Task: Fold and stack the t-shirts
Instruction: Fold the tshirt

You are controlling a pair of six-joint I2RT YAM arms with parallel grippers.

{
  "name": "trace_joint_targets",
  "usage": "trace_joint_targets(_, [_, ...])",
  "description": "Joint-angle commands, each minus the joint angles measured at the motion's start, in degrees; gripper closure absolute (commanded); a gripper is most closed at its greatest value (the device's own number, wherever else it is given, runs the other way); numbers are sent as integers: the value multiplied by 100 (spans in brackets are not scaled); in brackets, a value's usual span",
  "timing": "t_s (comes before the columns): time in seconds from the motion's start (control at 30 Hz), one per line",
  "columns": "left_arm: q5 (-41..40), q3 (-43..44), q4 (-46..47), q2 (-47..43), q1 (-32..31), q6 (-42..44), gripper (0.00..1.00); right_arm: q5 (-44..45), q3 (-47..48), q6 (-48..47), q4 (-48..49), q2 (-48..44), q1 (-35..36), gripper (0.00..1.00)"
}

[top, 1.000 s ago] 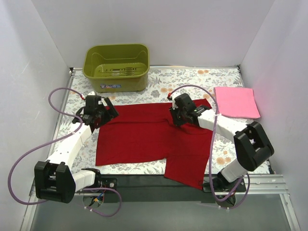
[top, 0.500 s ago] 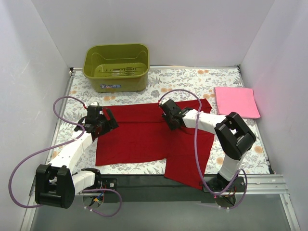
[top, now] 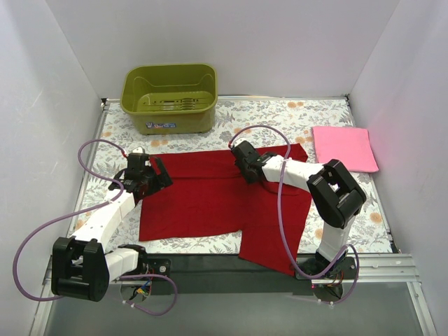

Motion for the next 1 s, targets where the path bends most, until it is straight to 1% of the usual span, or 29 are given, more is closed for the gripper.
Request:
trace_joint_targets(0.0, [-32,91,84,-4,-28,90,21,305,262,65,-28,28,-92,67])
trace_joint_targets(0.27, [47,82,84,48,-28,90,21,648,254,-102,-63,37,-259,67])
trace_joint_targets(0.63, [82,82,93,84,-28,99,21,526,218,-392,-64,19,-523,69])
trace_joint_targets(0.8, [82,91,93,101,-28,90,21,359,227,-401,-72,54,-549,75])
trace_joint_targets(0.93, [91,91,93,101,-28,99,21,253,183,-444,-64,37,-549,87])
trace_joint_targets(0.97, [91,91,93,101,-28,99,21,209,166,-453,-72,28,-549,93])
